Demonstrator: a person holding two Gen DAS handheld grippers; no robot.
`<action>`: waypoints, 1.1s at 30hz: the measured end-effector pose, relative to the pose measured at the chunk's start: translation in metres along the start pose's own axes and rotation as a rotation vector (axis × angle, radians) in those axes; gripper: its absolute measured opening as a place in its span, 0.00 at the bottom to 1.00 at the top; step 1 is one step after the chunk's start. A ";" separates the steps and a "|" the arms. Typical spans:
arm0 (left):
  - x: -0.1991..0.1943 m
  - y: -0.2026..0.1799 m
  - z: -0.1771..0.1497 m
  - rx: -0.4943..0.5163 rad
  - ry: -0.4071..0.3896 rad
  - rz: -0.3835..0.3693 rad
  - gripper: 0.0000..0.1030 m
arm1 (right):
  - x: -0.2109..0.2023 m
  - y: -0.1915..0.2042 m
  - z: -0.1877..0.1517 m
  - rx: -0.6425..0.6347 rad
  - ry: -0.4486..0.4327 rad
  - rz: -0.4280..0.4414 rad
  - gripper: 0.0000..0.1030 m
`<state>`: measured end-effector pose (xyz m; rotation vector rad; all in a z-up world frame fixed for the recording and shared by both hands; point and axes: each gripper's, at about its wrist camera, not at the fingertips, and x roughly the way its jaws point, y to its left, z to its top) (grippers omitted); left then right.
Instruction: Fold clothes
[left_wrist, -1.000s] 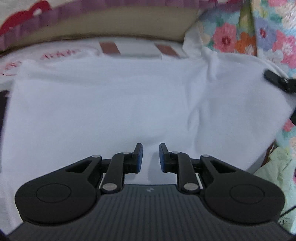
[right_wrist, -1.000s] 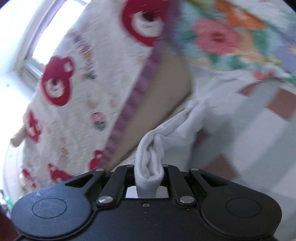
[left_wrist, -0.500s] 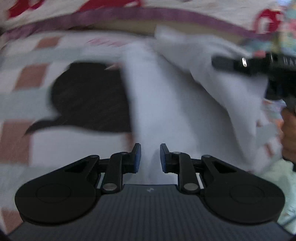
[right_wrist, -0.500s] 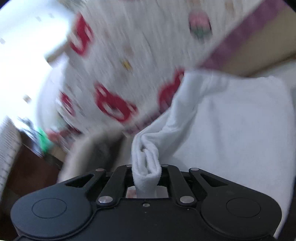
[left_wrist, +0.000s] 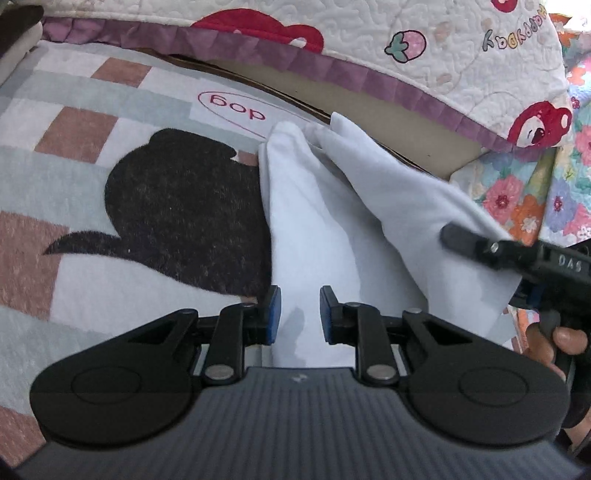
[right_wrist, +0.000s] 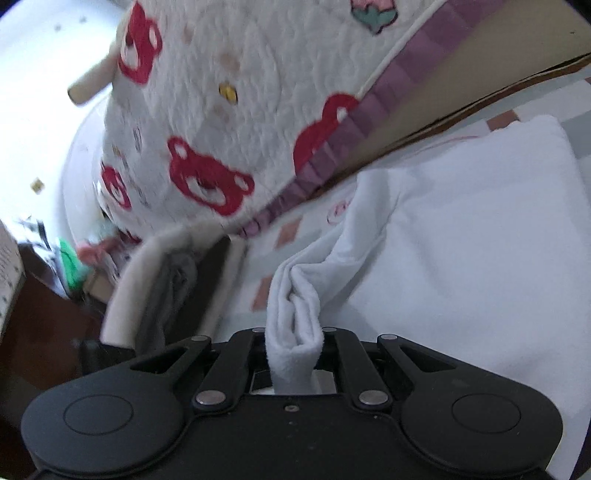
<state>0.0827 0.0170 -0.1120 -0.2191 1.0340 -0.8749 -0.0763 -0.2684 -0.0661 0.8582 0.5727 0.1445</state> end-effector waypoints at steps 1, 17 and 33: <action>0.000 0.001 -0.001 -0.005 -0.001 -0.008 0.20 | -0.004 -0.001 0.000 0.016 -0.024 0.020 0.08; 0.002 0.021 0.001 -0.172 -0.020 -0.175 0.27 | 0.048 0.034 -0.035 -0.150 0.162 -0.104 0.15; -0.011 0.029 -0.006 -0.267 -0.027 -0.242 0.42 | -0.081 0.010 -0.074 -0.425 0.152 -0.388 0.37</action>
